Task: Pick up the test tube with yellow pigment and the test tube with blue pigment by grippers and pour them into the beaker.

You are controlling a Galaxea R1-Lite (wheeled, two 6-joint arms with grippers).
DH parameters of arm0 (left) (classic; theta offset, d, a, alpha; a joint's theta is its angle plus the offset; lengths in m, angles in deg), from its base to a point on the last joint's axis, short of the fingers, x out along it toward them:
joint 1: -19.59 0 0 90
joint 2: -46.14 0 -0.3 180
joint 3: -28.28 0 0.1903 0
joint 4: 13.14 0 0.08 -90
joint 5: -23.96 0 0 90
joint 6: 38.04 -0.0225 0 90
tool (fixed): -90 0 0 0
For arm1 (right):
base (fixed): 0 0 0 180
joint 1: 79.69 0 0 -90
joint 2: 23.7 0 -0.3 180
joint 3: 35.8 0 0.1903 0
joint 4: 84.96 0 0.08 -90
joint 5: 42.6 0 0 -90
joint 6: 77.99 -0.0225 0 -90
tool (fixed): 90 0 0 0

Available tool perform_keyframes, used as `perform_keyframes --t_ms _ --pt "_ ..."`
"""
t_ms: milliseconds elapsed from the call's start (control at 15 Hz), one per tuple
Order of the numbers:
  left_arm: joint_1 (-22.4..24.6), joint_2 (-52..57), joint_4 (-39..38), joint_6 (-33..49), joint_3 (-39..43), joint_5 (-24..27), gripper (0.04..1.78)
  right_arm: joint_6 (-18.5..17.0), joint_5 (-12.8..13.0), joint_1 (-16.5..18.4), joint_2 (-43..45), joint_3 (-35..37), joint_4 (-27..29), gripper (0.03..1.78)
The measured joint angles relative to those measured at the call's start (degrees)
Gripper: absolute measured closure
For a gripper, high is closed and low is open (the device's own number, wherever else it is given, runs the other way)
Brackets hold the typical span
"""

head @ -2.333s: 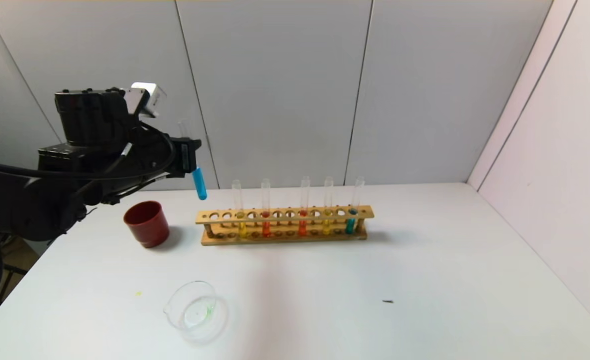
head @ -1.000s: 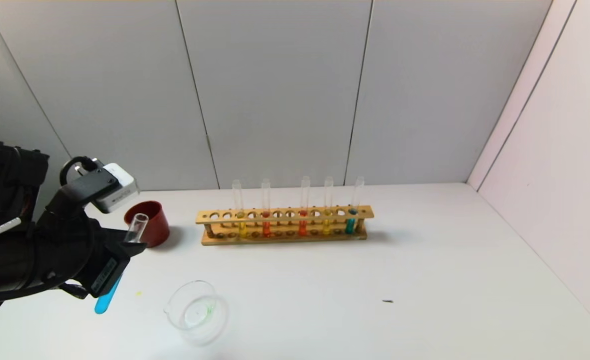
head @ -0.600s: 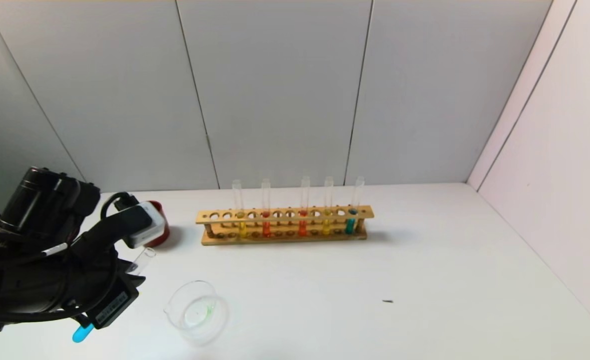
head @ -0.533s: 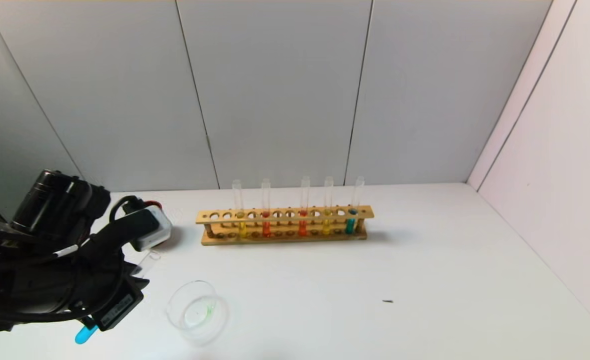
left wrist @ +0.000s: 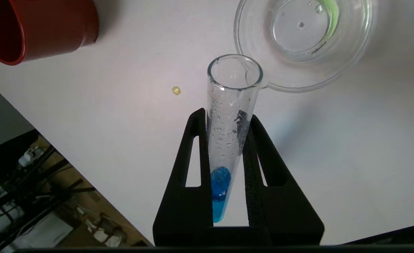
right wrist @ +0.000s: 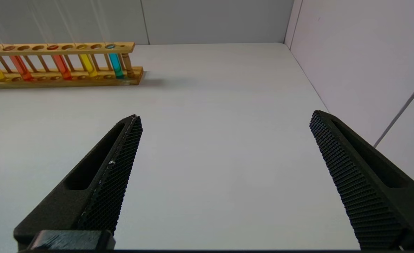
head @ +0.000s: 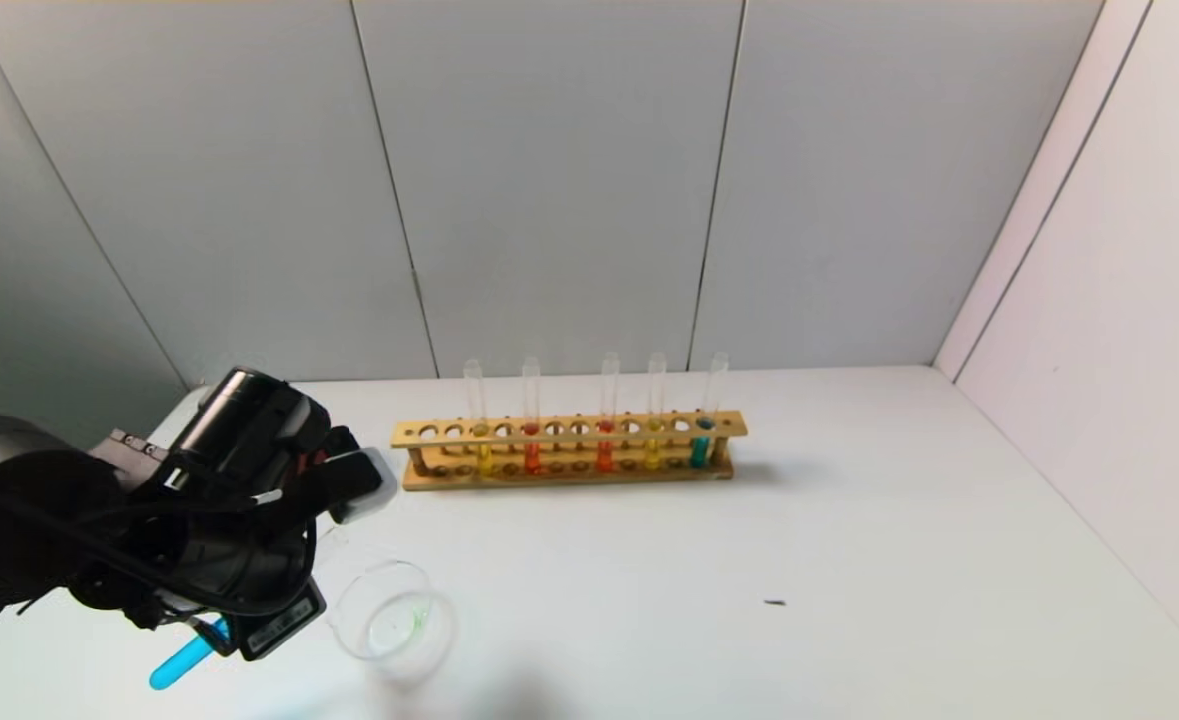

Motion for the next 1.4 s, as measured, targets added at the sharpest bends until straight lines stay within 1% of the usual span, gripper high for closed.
perform_keyframes --t_ms 267,600,1000,1133,1400 --pt "-0.59 -4.89 3.82 -0.59 -1.66 -3.8 1.51 0.0 0.01 -0.01 0.0 0.0 0.0 0.07" --pt "-1.82 -8.61 6.73 -0.67 -3.88 -4.8 1.51 0.0 0.01 0.0 0.0 0.0 0.0 0.07" --pt "-3.72 -10.92 16.85 -0.52 -8.51 -8.14 1.51 0.0 0.01 0.0 0.0 0.0 0.0 0.07" --pt "-3.97 -12.11 18.12 -0.61 -9.58 -9.63 1.51 0.0 0.01 0.0 0.0 0.0 0.0 0.07" --pt "-4.02 -15.1 18.77 -0.67 -11.22 -9.98 1.51 0.01 0.01 0.0 0.0 0.0 0.0 0.07"
